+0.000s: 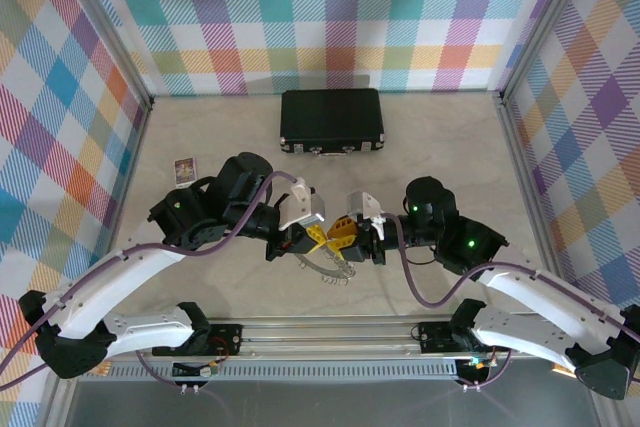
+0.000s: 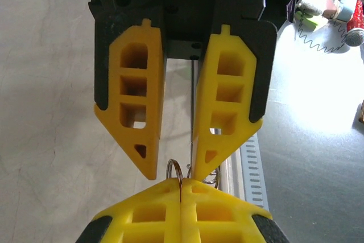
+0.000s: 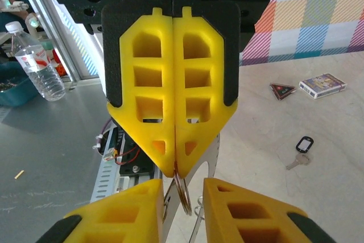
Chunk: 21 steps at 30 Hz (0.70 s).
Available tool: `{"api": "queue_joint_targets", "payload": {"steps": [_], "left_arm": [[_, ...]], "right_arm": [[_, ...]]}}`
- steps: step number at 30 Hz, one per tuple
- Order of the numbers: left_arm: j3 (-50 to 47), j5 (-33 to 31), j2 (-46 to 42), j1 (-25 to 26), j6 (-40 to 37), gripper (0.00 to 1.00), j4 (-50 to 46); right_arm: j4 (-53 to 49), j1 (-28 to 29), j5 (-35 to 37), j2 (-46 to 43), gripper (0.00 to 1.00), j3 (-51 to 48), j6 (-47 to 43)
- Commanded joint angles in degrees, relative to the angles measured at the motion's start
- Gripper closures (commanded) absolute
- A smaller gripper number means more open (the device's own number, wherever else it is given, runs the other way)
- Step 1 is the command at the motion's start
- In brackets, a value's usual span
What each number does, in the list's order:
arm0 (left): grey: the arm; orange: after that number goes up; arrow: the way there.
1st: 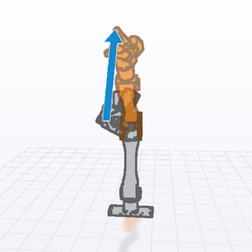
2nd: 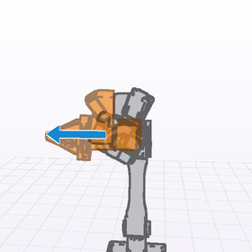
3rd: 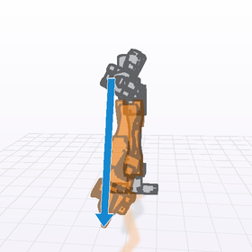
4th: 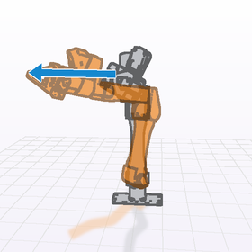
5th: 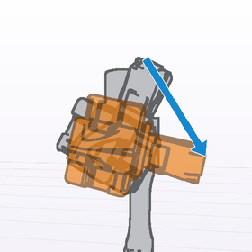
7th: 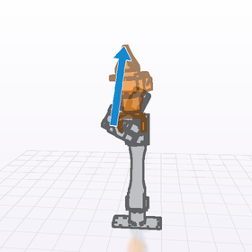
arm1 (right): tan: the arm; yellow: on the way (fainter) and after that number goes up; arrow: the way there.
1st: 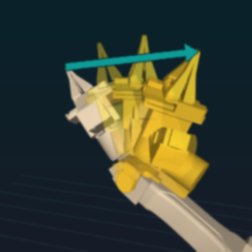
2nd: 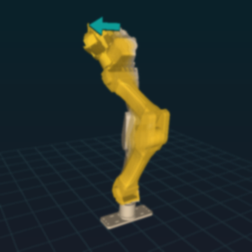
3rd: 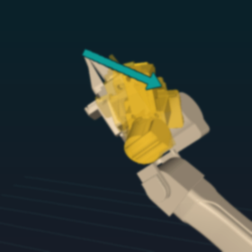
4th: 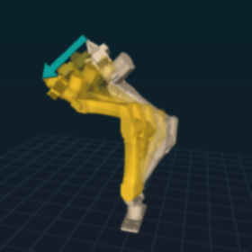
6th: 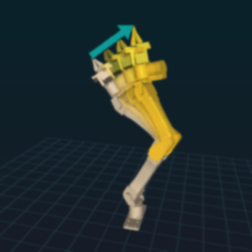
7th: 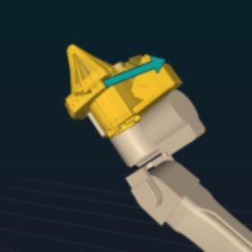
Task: Put the keys on the keyring
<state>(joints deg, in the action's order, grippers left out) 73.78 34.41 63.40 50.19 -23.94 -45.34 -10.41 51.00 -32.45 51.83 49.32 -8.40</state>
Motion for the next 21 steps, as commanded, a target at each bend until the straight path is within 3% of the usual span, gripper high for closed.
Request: {"api": "queue_joint_targets", "payload": {"steps": [1,8,13,14,17,21], "left_arm": [[2.1,0.9,0.2,1.0,-1.2,1.00,0.2],[2.0,1.2,0.6,1.0,-0.9,1.00,0.9],[-0.2,-0.1,-0.6,1.0,1.7,1.00,4.5],[-1.3,-0.9,-1.4,1.0,3.0,0.96,6.3],[-5.7,-2.8,-4.5,1.0,7.2,0.67,12.6],[-11.7,-4.4,-8.3,1.0,12.7,0.58,20.9]], "right_arm": [[-0.2,0.1,-1.9,0.6,0.80,2.3,-1.7],[-2.1,0.1,-1.5,1.4,0.99,3.2,-3.2],[-2.2,0.1,0.5,0.6,1.00,3.0,-3.3],[-1.8,0.1,1.1,0.1,1.00,2.7,-3.1],[-0.4,0.1,2.9,-0.8,1.00,1.7,-2.4],[3.7,0.1,4.4,-1.4,1.00,-0.2,0.0]]}}
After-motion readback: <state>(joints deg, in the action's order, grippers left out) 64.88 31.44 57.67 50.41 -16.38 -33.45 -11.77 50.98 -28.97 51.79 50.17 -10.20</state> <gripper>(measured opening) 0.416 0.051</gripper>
